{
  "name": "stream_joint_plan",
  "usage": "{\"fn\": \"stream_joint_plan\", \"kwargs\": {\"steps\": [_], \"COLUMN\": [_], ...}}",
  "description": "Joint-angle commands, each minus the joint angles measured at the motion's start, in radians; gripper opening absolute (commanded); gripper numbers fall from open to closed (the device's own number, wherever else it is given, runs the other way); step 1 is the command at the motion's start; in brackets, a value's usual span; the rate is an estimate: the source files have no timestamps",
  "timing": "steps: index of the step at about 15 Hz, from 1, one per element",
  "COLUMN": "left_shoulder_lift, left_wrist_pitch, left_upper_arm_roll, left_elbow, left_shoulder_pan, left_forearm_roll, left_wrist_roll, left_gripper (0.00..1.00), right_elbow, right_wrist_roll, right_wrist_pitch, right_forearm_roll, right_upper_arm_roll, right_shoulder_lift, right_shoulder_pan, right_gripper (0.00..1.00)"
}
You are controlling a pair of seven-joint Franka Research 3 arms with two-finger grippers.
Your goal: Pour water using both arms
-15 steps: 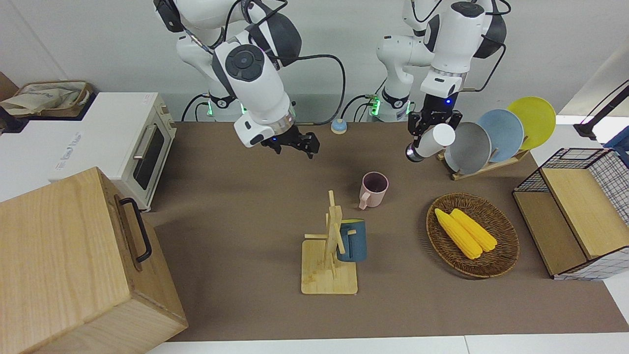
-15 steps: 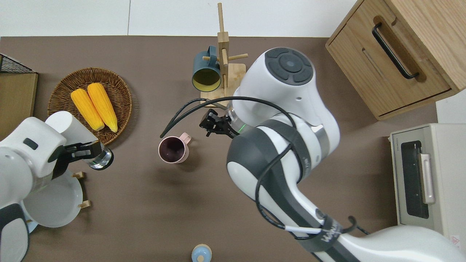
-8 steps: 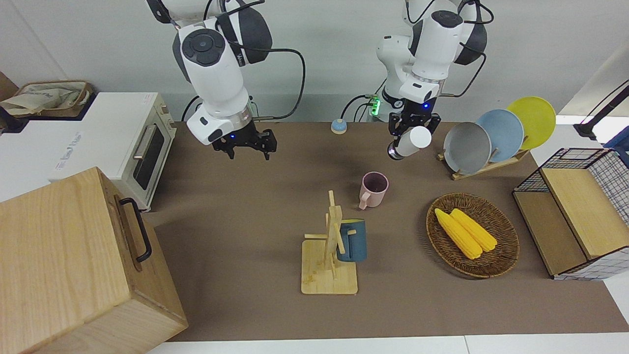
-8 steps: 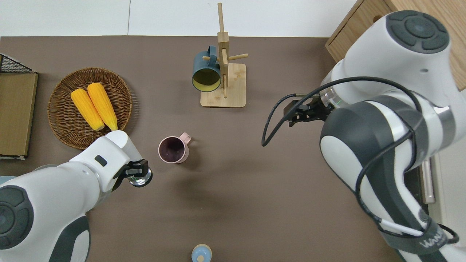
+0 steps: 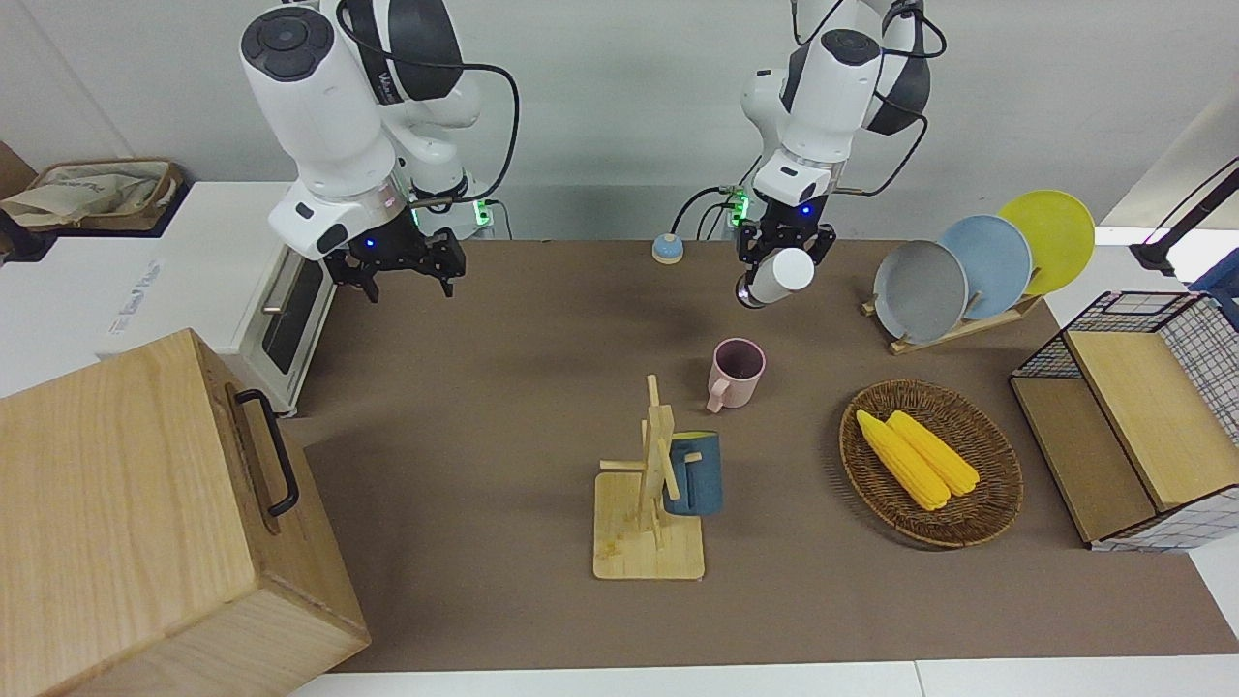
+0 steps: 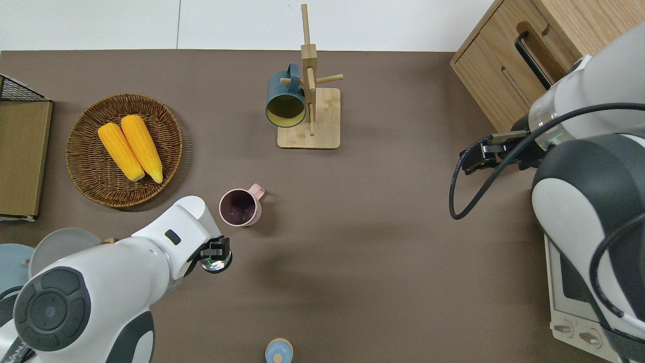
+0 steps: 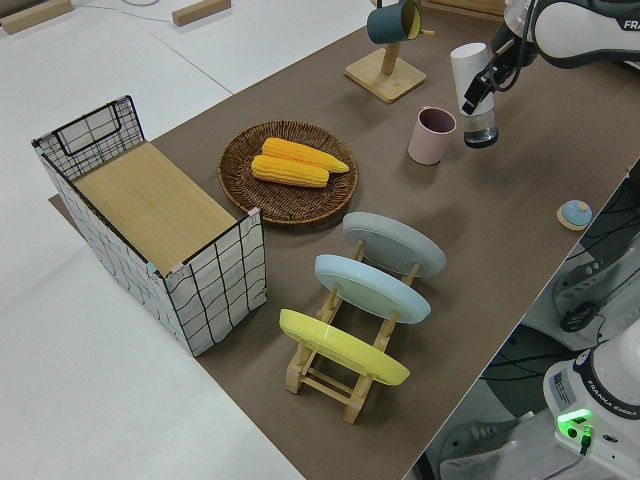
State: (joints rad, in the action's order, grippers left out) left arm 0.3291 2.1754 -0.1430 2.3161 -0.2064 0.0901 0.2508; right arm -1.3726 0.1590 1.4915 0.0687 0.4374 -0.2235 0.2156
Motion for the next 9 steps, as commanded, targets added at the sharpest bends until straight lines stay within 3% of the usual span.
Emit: {"fn": "stream_joint_plan", "kwargs": {"steps": [1, 9], "left_shoulder_lift": [0.018, -0.047], "left_wrist_pitch": [0.027, 0.046], "left_upper_arm_roll": [-0.004, -0.033], "left_elbow": [0.028, 0.026], "left_shoulder_pan": [-0.011, -0.011], "left_forearm_roll": [0.013, 0.013], "left_wrist_roll": [0.010, 0.013], "left_gripper": [0.03, 0.03], "right_elbow": [-0.040, -0.036], "right_wrist_roll": [-0.076, -0.145], "right_wrist_pitch": [0.003, -0.022], "right_forearm_roll": [0.016, 0.016], "right_upper_arm_roll": [0.014, 0.011], "right_shoulder_lift": [0.041, 0.069], "right_shoulder_pan": [0.022, 0.057], "right_gripper": [0.992, 0.992]}}
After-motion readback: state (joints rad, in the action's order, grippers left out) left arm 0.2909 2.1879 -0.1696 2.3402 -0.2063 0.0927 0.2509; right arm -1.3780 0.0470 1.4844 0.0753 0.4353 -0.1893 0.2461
